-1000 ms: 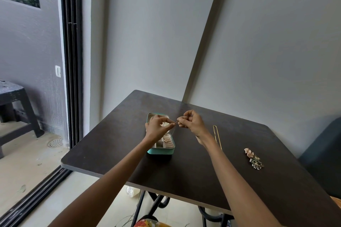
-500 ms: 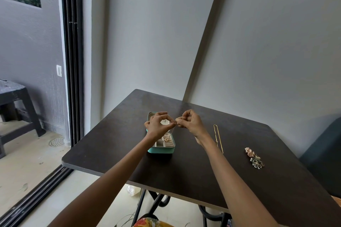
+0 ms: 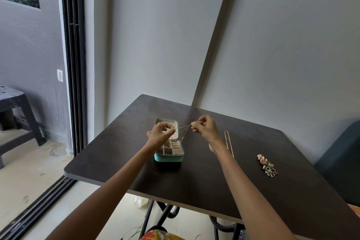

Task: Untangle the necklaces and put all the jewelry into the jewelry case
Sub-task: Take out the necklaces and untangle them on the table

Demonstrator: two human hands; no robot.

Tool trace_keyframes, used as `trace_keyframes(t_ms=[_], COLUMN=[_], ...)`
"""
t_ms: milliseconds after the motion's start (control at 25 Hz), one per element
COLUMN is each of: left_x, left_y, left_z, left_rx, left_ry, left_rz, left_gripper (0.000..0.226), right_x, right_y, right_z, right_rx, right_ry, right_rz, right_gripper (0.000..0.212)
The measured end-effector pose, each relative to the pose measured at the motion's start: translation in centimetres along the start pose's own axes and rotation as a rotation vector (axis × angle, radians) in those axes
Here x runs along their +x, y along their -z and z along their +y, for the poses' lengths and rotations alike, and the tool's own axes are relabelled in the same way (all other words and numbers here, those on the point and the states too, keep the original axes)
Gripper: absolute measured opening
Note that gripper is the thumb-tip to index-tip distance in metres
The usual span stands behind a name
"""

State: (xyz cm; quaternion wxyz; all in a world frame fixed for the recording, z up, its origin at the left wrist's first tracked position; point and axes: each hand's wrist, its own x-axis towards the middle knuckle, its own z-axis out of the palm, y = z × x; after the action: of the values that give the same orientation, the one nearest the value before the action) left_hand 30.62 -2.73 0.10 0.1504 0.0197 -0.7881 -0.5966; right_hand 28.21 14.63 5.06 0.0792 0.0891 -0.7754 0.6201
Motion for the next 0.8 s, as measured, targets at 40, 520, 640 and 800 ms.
trace_keyframes(t_ms=[40, 520, 640, 800], left_x=[0.1, 0.5, 0.7, 0.5], left_y=[0.1, 0.6, 0.9, 0.5], left_z=[-0.3, 1.1, -0.5, -0.9], left_rx=[-0.087, -0.600, -0.312, -0.219], left_ry=[0.011, 0.122, -0.005, -0.026], left_rz=[-0.006, 0.066, 0.045, 0.085], left_gripper=[0.019, 0.021, 0.012, 0.008], right_x=[0.0, -0.2, -0.1, -0.1], right_y=[-0.2, -0.7, 0.1, 0.1], right_z=[0.0, -0.3, -0.4, -0.6], right_rx=[0.000, -0.011, 0.032, 0.107], right_ry=[-0.005, -0.042, -0.046, -0.036], right_rz=[-0.013, -0.018, 0.074, 0.076], right_gripper=[0.023, 0.016, 0.015, 0.018])
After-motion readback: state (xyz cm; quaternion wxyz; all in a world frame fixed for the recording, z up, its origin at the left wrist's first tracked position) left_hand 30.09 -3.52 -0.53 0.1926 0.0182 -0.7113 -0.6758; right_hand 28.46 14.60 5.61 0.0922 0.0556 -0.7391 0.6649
